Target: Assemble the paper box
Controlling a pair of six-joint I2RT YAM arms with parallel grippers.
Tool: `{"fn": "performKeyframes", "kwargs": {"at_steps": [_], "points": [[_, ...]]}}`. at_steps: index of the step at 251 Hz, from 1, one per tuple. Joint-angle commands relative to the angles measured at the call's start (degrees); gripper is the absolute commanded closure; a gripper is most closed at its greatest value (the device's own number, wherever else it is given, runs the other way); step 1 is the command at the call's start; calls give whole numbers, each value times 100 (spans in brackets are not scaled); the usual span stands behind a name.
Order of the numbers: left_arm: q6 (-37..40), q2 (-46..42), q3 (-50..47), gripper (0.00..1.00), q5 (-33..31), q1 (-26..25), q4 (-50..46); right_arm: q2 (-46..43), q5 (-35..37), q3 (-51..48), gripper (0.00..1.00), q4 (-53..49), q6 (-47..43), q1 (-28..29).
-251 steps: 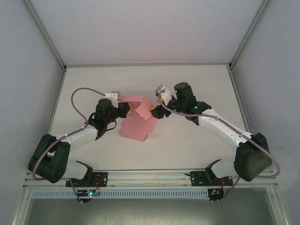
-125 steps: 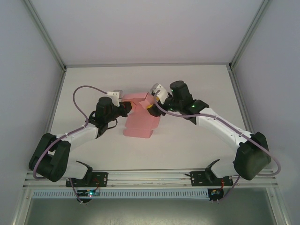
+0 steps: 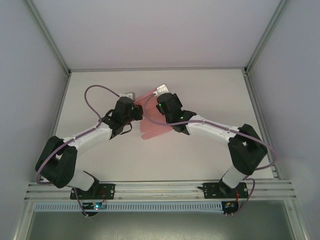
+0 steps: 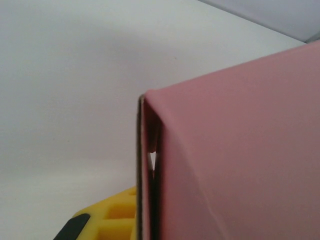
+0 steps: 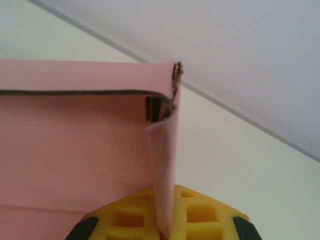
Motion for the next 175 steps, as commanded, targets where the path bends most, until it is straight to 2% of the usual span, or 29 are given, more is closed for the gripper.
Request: {"fn": "performKeyframes", "kwargs": {"at_steps": [1, 40, 61, 89, 111, 151, 171, 175], "points": [[-631, -54, 264, 100, -1123, -38, -1701, 288, 2445, 143, 100, 421, -284, -359], [-1047, -41, 388, 100, -1298, -35, -2404, 333, 2888, 82, 100, 658, -406, -699], [-1138, 63, 529, 100, -1279, -36, -2780, 449, 3300, 42, 100, 1288, -1248, -812], [-1180, 226, 700, 100, -917, -33, -2974, 743, 3660, -256, 100, 3387, -3126, -907], [-1297, 220, 641, 100, -728, -42, -2857, 840, 3719, -129, 100, 3419, -3371, -920], [-1357, 97, 594, 100, -763, -43, -2884, 853, 3159, -94, 100, 3058, -2871, -1050], [-1322, 67, 544, 100, -656, -44, -2657, 729, 2103, -221, 100, 2522, -2368, -971], [-1309, 61, 533, 100, -626, -49, -2591, 687, 1824, -247, 97, 2366, -2199, -947]]}}
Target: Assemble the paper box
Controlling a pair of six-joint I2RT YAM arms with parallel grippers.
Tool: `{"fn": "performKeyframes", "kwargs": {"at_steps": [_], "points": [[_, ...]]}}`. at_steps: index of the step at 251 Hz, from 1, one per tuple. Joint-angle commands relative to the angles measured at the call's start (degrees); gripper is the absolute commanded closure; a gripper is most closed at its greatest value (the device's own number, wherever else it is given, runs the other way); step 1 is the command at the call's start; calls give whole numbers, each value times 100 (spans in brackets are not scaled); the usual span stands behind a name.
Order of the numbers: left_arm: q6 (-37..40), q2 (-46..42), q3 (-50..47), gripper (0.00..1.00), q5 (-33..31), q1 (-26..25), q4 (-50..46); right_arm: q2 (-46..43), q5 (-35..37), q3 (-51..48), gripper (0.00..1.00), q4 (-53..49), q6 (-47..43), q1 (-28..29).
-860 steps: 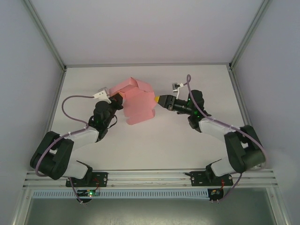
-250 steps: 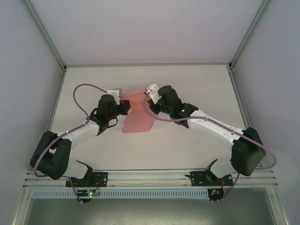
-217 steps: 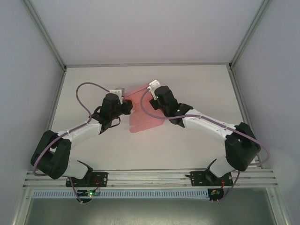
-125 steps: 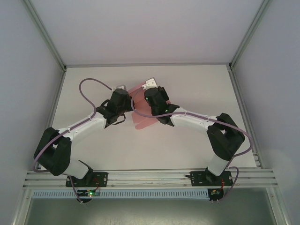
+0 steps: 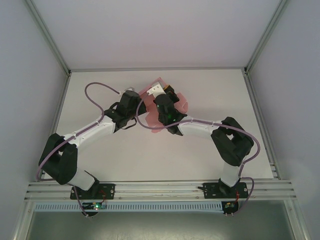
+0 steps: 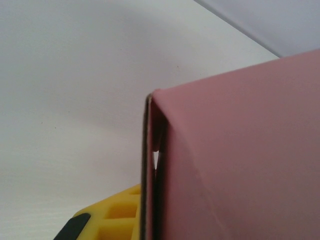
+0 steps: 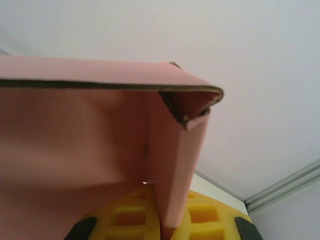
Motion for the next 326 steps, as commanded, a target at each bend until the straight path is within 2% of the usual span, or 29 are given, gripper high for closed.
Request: {"fn": "performKeyframes", "kwargs": {"at_steps": [1, 7, 21, 40, 57, 76, 96, 106, 118, 137, 141, 145, 169, 196, 232, 253, 274, 293, 306, 326], "points": [[-9, -191, -362, 100, -315, 123, -1531, -146, 651, -133, 96, -515, 244, -922], [14, -191, -359, 100, -265, 129, -1447, -225, 190, -157, 91, -767, 520, -895], [139, -166, -308, 100, -166, 123, -1282, -455, -1154, -242, 88, -1279, 1045, -869], [278, -132, -209, 100, -110, 131, -1140, -760, -2874, -448, 80, -1449, 1576, -933], [393, -139, -175, 100, -85, 130, -969, -1011, -3953, -670, 70, -1399, 1755, -956], [420, -129, -200, 100, -65, 124, -778, -1307, -4739, -951, 55, -1209, 1864, -960], [471, -120, -329, 100, 69, 130, -476, -1706, -5495, -1198, 54, -1191, 2006, -1007], [504, -112, -390, 100, 96, 130, -373, -1938, -5842, -1304, 48, -1211, 2106, -1045], [583, -111, -420, 100, 97, 131, -338, -2237, -6205, -1467, 36, -1154, 2246, -1105], [651, -123, -420, 100, 56, 126, -339, -2685, -6666, -1707, 10, -969, 2458, -1208], [675, -129, -420, 100, 56, 130, -337, -2763, -6719, -1748, 4, -943, 2481, -1225], [695, -134, -424, 100, 63, 127, -314, -2854, -6743, -1789, 2, -915, 2520, -1236], [994, -199, -481, 100, 198, 130, -53, -3311, -6637, -1952, 2, -925, 2591, -1279], [1909, -208, -363, 100, 555, 128, 9, -3753, -6202, -2141, 2, -953, 2781, -1392], [2591, -218, -163, 100, 168, 124, -176, -4354, -6039, -2457, 2, -943, 3347, -1744], [3024, -301, -148, 99, 322, 126, -104, -4708, -5937, -2698, 2, -952, 3554, -1917], [4180, -384, -141, 99, 992, 130, -69, -5024, -5737, -2907, 2, -999, 3707, -2071], [5940, -371, -27, 100, 1794, 130, -417, -5269, -5661, -3014, 1, -1154, 3744, -2205], [6767, -303, 64, 100, 1814, 130, -620, -5423, -5691, -3046, 2, -1296, 3720, -2289], [7511, -107, 710, 100, 1532, 128, -1532, -5647, -5819, -3071, 2, -1496, 3726, -2377]]}}
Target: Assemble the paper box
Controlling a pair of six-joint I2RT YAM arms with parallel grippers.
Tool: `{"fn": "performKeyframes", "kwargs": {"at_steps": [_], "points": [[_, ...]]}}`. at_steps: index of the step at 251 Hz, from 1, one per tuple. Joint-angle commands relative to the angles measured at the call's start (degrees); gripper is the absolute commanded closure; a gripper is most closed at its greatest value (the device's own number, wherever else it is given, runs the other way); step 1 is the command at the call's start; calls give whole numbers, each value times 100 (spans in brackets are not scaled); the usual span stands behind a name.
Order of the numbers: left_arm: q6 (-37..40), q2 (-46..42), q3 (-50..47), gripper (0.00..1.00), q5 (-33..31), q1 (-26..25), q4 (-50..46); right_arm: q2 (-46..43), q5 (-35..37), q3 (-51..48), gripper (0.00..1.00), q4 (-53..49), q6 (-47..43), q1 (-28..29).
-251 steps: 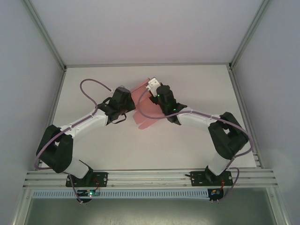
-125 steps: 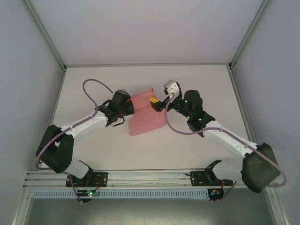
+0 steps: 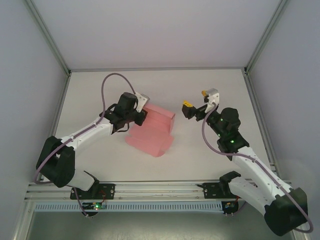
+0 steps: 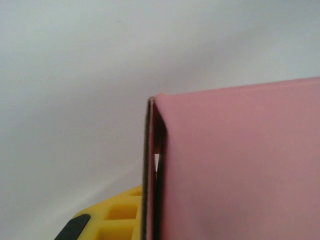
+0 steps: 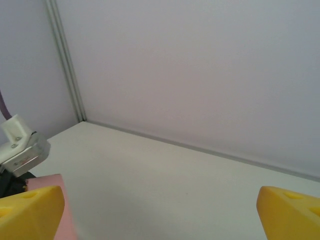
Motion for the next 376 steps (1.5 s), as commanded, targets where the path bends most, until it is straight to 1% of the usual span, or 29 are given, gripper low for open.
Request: {"fn": "performKeyframes", "kwargs": {"at_steps": [1, 16, 33, 54, 65, 82, 89, 96, 120, 137, 143, 173, 190, 205, 216, 235, 253, 265, 279, 288, 309, 329, 348, 363, 376], "points": [[2417, 105, 799, 100, 250, 51, -1095, -316, -20, -86, 2, -233, 175, -118], [3300, 337, 1246, 100, 274, 56, -1961, -464, -55, -108, 2, -367, 173, -150], [4217, 632, 1744, 100, 500, 48, -2844, -597, -13, -125, 2, -501, 119, -178], [5118, 1025, 2192, 100, 575, -7, -3436, -712, 101, -154, 2, -665, 116, -203], [5404, 1245, 2436, 100, 443, -100, -3654, -749, 124, -164, 2, -758, 123, -224], [5756, 1579, 2757, 100, 22, -315, -3923, -827, 138, -176, 2, -910, 132, -257], [5884, 1705, 2847, 93, -210, -424, -3959, -855, 142, -174, 2, -979, 143, -269], [5991, 1826, 2891, 91, -494, -546, -3924, -896, 148, -173, 2, -1048, 140, -280], [6514, 2170, 2870, 92, -1298, -918, -3628, -1019, 209, -178, 2, -1204, 132, -329], [6866, 2360, 2810, 93, -1600, -1098, -3341, -1121, 234, -188, 2, -1262, 140, -356], [6962, 2420, 2786, 94, -1675, -1148, -3201, -1153, 237, -191, 2, -1271, 140, -366], [7393, 2768, 2576, 95, -2217, -1495, -2209, -1311, 350, -268, 2, -1222, 202, -405], [7699, 2928, 2329, 96, -2278, -1692, -1476, -1350, 351, -311, 2, -1194, 226, -433], [8006, 3016, 2110, 97, -2113, -1849, -990, -1345, 466, -324, 2, -1191, 317, -442], [8176, 3048, 1977, 96, -1924, -1940, -768, -1347, 677, -340, 2, -1175, 484, -445], [8338, 3032, 1839, 94, -1658, -2076, -557, -1391, 740, -373, 2, -1158, 449, -464], [8289, 2983, 1837, 85, -1470, -2106, -571, -1422, 750, -435, 2, -1091, 484, -484], [8265, 2936, 1867, 69, -1435, -2108, -721, -1417, 679, -453, 2, -1092, 454, -501], [8227, 2864, 1873, 59, -1466, -2107, -837, -1409, 636, -471, 2, -1117, 457, -507], [8202, 2802, 1851, 46, -1476, -2108, -889, -1391, 639, -478, 2, -1129, 457, -519], [8151, 2638, 1773, 32, -1416, -2108, -1000, -1346, 671, -500, 2, -1116, 455, -561], [8047, 2456, 1728, 21, -1304, -2114, -1101, -1294, 624, -486, 2, -1112, 456, -594], [7861, 2239, 1706, 18, -1152, -2111, -1140, -1243, 498, -459, 2, -1121, 439, -636], [7733, 2030, 1680, 4, -1005, -2113, -1157, -1212, 298, -434, 2, -1146, 347, -649], [7646, 1822, 1650, 0, -792, -2113, -1235, -1168, 97, -391, 2, -1204, 219, -656]]}}
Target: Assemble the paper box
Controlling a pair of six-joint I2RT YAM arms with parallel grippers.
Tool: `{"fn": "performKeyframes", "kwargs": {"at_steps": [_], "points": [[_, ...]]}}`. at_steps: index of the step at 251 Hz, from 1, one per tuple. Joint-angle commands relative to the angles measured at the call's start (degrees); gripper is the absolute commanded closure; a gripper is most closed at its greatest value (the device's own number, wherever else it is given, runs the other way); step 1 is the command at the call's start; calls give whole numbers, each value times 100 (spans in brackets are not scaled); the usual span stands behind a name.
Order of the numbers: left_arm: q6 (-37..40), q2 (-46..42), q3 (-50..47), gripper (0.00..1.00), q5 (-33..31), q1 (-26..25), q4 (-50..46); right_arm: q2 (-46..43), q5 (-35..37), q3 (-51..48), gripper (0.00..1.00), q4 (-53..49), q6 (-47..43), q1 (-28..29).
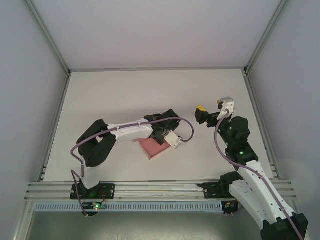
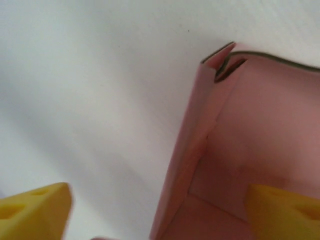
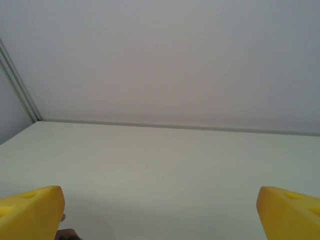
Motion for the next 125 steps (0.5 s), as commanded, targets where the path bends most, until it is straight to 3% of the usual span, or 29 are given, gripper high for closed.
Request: {"fn": "performKeyframes", "kwargs": {"at_steps": [1, 34, 61, 95, 125], "points": [[-299, -642, -57, 0, 489, 24, -151, 52, -426, 56, 2, 33, -137, -68], [-638, -1150, -130, 0, 1043, 37, -164, 304, -902, 140, 2, -83, -441, -92], [-1362, -1474, -78, 0, 910, 47, -27, 712, -1501, 280, 2, -158, -852, -113], [-3819, -1788, 362, 0, 287, 232, -237, 1468, -2663, 610, 2, -218, -1680, -117], [-5769, -2434, -24, 0, 130, 392, 199, 2155, -3946, 1262, 2, -1153, -3273, -81]]}}
